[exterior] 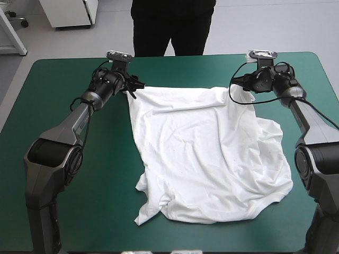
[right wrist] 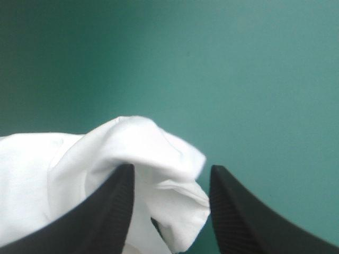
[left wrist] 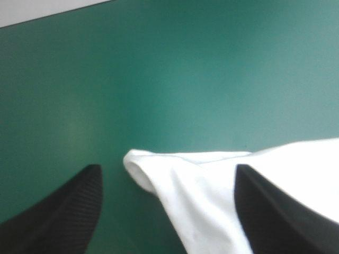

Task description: Fold the cloth

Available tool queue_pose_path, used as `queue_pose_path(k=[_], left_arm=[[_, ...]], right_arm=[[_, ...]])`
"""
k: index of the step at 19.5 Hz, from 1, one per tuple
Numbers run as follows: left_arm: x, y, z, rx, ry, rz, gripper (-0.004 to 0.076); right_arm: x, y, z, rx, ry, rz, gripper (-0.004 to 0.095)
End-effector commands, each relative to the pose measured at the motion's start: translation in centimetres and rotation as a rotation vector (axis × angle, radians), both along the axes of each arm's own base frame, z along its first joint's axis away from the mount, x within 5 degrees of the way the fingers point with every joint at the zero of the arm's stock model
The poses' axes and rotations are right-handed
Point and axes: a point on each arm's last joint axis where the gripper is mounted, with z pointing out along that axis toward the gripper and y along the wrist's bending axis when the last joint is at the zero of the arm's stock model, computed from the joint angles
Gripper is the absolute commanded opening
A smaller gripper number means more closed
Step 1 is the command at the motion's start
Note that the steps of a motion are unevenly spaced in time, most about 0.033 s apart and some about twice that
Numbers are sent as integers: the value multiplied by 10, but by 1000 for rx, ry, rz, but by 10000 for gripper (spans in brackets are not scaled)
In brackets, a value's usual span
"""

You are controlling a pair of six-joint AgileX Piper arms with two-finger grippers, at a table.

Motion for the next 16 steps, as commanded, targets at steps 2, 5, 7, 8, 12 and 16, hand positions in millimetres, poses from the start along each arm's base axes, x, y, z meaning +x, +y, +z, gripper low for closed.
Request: queue_pose_path(k=[2,5,7,8,12,16], left_arm=[[-27,8,98,-50,-145,33,648],[-60,19,150,-14,-191,19,582],[-83,25,175,-2,-203,-2,547],[-95,29,184,29,-184,-11,529],[-153,43,219,16,-86,-12,468],[-214,42,231,-2,-64,-159,449]], right_arm=[[-20,-6,74,-11,-149,12,536],[-52,-12,110,-73,-126,19,511],[-70,-14,125,-74,-108,14,511],[-79,-15,132,-75,-93,12,511],[-119,-19,153,-68,7,-8,509],[-144,-22,162,-71,91,-17,509]])
